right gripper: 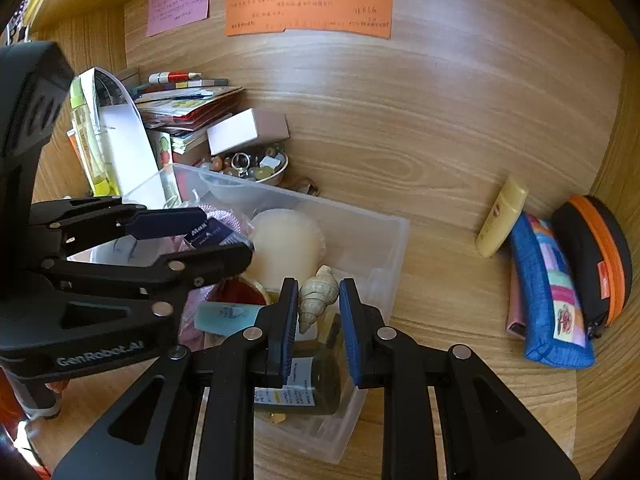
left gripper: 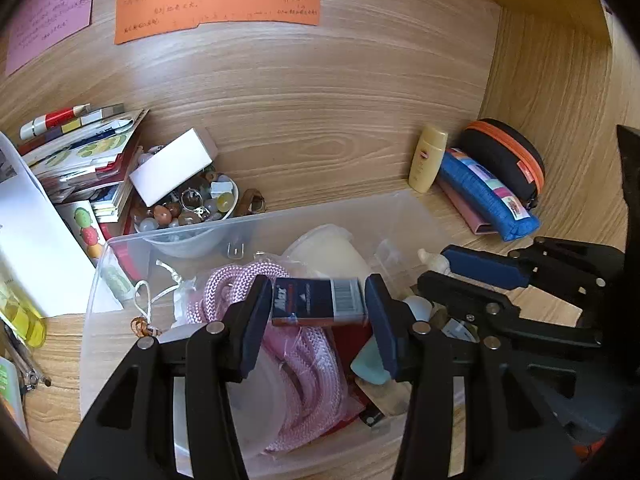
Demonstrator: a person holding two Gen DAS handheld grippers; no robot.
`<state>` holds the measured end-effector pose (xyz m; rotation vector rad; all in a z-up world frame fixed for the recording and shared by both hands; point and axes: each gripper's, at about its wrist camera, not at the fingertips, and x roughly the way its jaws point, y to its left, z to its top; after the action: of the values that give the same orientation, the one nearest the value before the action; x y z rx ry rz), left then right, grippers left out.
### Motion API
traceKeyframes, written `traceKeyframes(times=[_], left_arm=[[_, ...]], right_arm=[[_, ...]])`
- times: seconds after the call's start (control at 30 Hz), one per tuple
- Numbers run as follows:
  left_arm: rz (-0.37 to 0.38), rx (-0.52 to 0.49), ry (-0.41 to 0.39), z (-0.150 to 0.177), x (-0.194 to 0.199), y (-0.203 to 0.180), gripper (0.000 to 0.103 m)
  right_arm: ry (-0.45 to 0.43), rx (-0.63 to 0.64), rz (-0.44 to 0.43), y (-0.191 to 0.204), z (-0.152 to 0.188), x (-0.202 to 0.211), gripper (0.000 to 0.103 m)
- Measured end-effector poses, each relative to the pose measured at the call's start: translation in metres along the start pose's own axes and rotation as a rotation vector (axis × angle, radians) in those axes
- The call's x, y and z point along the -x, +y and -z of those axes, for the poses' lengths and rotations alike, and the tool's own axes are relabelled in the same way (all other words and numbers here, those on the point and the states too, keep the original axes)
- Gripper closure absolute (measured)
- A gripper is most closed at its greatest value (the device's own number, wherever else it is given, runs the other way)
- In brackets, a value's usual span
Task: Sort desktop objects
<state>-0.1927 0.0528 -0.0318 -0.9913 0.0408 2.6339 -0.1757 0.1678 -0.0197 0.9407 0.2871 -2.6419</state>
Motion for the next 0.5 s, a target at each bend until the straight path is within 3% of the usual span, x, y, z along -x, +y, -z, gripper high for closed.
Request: traceKeyframes(times=[0.27, 0.5], left_arm=[[-0.023, -0.020, -0.009, 0.000, 0.002, -0.003, 0.050], [-0.050, -0.024, -0.044, -0.002, 0.020, -0.002, 0.041]], right_arm=[[-0.023, -0.023, 0.005, -0.006, -0.002, 0.003, 0.080], [-0.081, -0.056, 0.008, -0.012, -0.005, 0.021, 0.064]])
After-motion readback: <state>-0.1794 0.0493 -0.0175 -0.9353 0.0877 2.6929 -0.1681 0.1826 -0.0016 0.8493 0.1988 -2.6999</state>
